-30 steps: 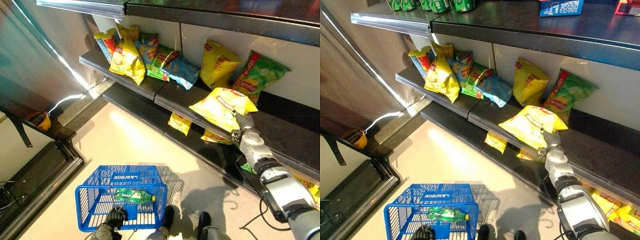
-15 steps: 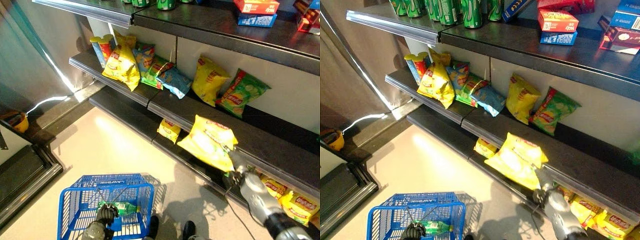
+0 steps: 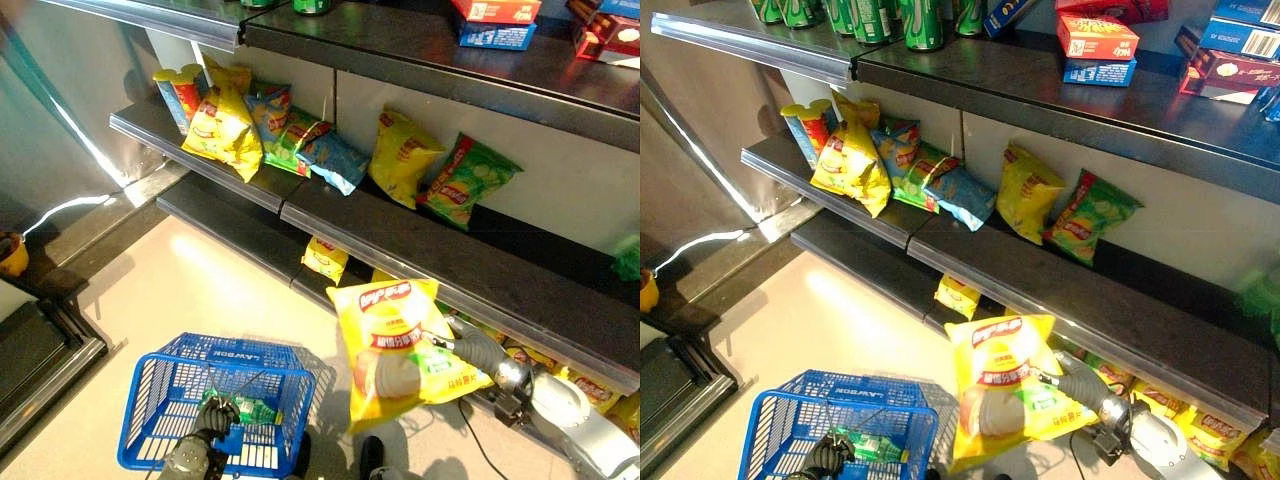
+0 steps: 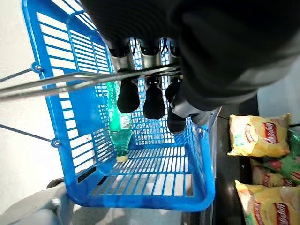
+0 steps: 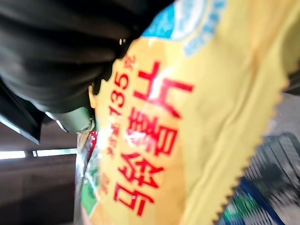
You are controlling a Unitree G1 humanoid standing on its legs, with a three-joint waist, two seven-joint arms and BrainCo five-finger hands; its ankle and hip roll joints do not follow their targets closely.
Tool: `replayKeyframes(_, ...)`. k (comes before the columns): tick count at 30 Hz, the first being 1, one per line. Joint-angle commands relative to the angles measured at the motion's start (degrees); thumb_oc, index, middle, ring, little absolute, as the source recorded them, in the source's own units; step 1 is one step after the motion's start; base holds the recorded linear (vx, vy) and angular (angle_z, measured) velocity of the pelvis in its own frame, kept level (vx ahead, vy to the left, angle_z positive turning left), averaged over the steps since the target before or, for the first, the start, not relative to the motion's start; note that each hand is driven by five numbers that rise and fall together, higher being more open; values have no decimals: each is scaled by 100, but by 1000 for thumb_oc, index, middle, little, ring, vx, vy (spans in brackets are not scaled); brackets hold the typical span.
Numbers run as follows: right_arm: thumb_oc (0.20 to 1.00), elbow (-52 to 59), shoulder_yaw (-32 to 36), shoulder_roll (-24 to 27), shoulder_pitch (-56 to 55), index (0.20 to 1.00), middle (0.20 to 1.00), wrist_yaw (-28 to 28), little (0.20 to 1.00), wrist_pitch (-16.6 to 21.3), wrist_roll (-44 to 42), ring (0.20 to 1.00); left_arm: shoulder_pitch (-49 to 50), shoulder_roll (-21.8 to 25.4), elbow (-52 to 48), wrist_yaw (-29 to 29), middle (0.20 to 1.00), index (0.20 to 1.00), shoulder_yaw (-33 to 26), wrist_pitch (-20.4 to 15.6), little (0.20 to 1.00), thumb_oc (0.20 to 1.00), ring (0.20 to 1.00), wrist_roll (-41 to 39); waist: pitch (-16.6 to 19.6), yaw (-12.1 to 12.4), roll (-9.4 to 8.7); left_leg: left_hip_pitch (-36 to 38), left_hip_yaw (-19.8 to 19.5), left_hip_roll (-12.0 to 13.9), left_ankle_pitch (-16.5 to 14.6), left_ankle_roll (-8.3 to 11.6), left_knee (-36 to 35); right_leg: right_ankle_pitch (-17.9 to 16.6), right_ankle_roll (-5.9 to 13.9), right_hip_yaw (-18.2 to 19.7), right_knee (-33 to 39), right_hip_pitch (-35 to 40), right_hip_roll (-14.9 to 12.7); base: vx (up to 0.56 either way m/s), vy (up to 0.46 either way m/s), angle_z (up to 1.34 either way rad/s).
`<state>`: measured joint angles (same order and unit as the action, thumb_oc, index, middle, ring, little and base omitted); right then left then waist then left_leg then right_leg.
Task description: Pick up the snacks into the basket
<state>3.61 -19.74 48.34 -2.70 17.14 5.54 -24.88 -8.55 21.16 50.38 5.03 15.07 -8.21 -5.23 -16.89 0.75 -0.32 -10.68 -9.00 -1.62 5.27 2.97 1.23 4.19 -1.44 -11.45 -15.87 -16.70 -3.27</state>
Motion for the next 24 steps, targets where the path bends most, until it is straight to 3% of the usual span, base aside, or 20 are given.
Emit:
replayKeyframes(1,200,5,-536,-105,221,200,200,207,200,-66,-163,200,-193,303,-463,43,200,200,59,-387,200,200,200,244,231,8,-186,-56,37,8,-519,136,308,-172,959,507,752,511,-440,0,0,0)
replayKeyframes(3,200,-462,-865,-413,548,200,200,109,200,-143,7,200,-297,272,-643,77,200,200,179,-376,200,200,200,200,224,38,-172,-68,39,-4,-503,129,287,-200,959,501,779,509,-447,-31,12,1)
replayKeyframes(5,200,-1607,-1418,-1158,1361,200,200,-244,200,-99,1046,200,-527,196,-841,191,200,200,428,-384,200,200,200,110,185,106,-129,-119,36,-26,-470,116,263,-249,957,506,813,466,-459,-68,23,-2)
replayKeyframes(6,200,-1637,-1433,-1181,1383,200,200,-250,200,-83,1055,200,-528,206,-843,191,200,200,420,-381,200,200,200,109,180,101,-138,-120,37,-26,-470,116,264,-249,957,507,812,464,-459,-48,16,-3)
replayKeyframes(9,200,-3155,-1778,-2274,1897,200,200,-716,200,-77,2125,200,-791,63,-1127,320,200,200,625,-388,200,200,200,-76,125,175,-61,-181,22,-45,-413,100,222,-283,962,492,812,394,-478,-54,23,0)
replayKeyframes(13,200,-3948,-2010,-2808,2233,200,200,-988,200,-85,2739,200,-971,-29,-1332,371,200,200,776,-356,200,200,200,-205,81,216,-9,-231,-39,-63,-356,105,189,-285,961,424,820,382,-503,-38,12,0)
replayKeyframes(14,200,-4456,-2117,-3163,2410,200,200,-1168,200,-90,2939,200,-1141,-90,-1438,388,200,200,928,-353,200,200,200,-273,55,255,34,-266,-71,-73,-316,111,168,-301,962,407,816,353,-508,-49,12,0)
replayKeyframes(24,200,-5707,-2775,-4062,2918,200,200,-1230,200,-174,3611,200,-1649,-288,-2087,243,200,200,1726,-280,200,200,200,-327,24,374,125,-334,-171,-114,-256,72,103,-347,976,373,784,242,-542,-32,15,5)
